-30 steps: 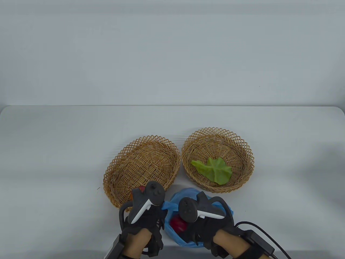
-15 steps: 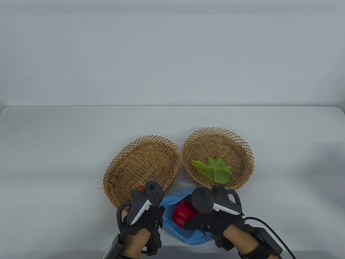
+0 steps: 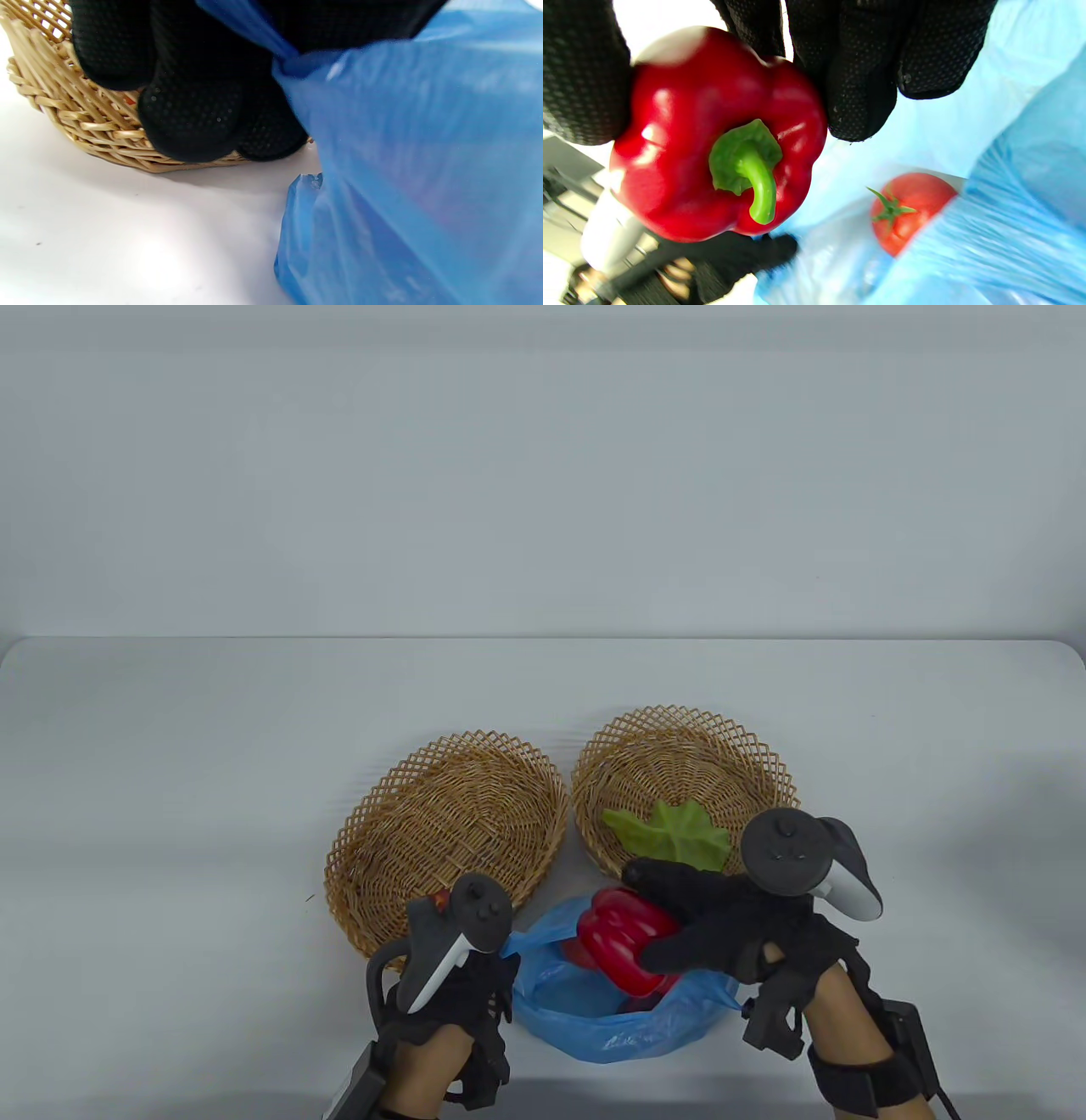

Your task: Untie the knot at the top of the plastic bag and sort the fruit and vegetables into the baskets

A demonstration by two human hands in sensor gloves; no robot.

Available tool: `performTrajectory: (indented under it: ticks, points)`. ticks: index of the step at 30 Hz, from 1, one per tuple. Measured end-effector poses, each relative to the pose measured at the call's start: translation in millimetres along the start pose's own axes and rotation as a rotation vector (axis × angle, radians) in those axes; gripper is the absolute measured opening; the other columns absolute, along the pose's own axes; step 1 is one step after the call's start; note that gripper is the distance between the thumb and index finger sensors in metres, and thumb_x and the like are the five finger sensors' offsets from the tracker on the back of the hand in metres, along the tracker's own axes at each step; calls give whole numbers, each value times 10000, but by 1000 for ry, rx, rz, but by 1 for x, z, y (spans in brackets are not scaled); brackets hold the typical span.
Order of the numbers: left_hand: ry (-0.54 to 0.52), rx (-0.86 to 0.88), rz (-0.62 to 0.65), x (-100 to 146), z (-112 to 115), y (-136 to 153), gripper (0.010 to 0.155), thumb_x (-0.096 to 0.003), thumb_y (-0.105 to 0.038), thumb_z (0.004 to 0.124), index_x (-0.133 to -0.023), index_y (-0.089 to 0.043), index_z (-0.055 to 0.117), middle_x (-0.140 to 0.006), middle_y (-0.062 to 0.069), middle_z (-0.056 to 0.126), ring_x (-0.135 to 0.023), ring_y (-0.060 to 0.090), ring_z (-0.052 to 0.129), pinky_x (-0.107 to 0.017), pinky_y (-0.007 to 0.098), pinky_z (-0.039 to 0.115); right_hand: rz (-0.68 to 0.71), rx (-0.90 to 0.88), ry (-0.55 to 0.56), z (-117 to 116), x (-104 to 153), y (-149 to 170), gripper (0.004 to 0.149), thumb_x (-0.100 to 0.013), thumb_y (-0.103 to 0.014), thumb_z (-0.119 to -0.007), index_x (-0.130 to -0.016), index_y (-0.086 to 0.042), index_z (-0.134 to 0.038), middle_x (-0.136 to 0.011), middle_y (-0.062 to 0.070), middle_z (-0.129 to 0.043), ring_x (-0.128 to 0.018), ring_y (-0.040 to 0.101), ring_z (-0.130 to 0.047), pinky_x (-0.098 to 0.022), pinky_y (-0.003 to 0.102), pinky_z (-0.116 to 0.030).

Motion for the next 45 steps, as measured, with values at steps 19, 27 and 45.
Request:
performTrajectory:
  ticks: [19,27,45]
  points:
    - [-8,-3,2,0,-1,0,428,-450,-379,857,-848,-222,864,-600,-12,1045,-457,239,1053,-557,485,792,-324,488,808,86,52,42,881,-363,-585,-910,-1055,-178,-549,-1007,246,-743,-818,441,-847,-636,644,-657]
    - [-5,1,13,0,0,-1,428,-449,-379,857,-848,-222,863,-600,-14,1045,-457,240,1053,-557,485,792,-460,829,586,38,4,73,868,-352,-594,-907,-1054,-223,-555,-1035,197,-744,-861,407,-844,-691,632,-637]
    - [0,7,26,1,1,-3,429,-450,-380,856,-849,-222,862,-600,-13,1045,-459,238,1053,-557,485,792,-300,710,788,62,34,18,690,-414,-463,-854,-1008,-193,-630,-1028,160,-765,-903,388,-844,-676,593,-665]
Point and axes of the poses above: the tracker on the back of each hand, its own y axis roughly to the little-finger side, its own x axis roughly from the fingertips to the wrist, z = x × y, the point moved 5 cm from there along -x, roughly from the wrist to the fingertips
